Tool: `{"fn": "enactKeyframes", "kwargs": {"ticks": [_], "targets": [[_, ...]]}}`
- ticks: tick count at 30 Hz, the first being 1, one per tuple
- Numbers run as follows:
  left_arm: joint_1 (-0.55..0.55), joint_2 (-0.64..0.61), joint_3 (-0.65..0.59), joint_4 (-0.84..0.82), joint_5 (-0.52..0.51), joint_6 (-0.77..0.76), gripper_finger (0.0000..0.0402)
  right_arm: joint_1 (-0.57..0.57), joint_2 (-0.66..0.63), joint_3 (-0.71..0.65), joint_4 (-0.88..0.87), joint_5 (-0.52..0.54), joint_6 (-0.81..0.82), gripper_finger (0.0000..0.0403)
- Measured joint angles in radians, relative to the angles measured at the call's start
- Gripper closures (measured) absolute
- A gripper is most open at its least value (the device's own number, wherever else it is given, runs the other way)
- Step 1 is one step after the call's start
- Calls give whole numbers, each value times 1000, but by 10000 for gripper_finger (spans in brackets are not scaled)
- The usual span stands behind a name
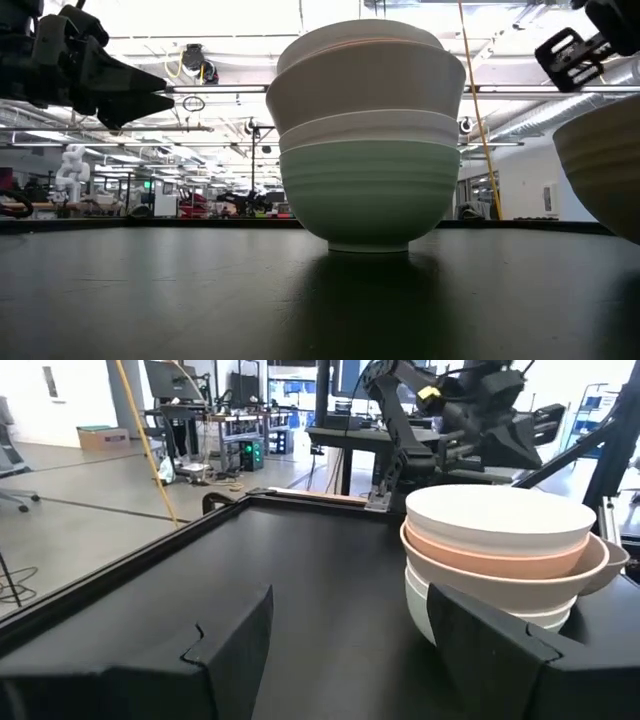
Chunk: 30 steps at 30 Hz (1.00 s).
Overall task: Nest bowls inside each other
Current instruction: Stack the brown bowl on the white bowl
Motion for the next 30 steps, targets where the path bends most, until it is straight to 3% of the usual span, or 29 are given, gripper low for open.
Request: {"fn": "enactKeyframes", "kwargs": {"ticks": [3, 9, 15, 20, 24, 30], "targets": [[0, 0, 0, 0, 0, -1, 133, 41, 63, 45, -74, 60, 105, 403], [0, 0, 0, 2, 5, 4, 133, 56, 105, 117, -234, 61, 274, 403], [0, 1, 0, 1, 22, 3, 133, 55, 104, 119, -234, -47, 305, 403], [0, 1, 0, 1, 31, 0, 133, 52, 101, 119, -230, -48, 383, 397], [0, 2, 0, 1, 32, -1, 133, 52, 101, 119, -232, -48, 412, 365], [0, 2, 0, -1, 33, -7, 133, 49, 101, 120, -276, -48, 537, 279]]}}
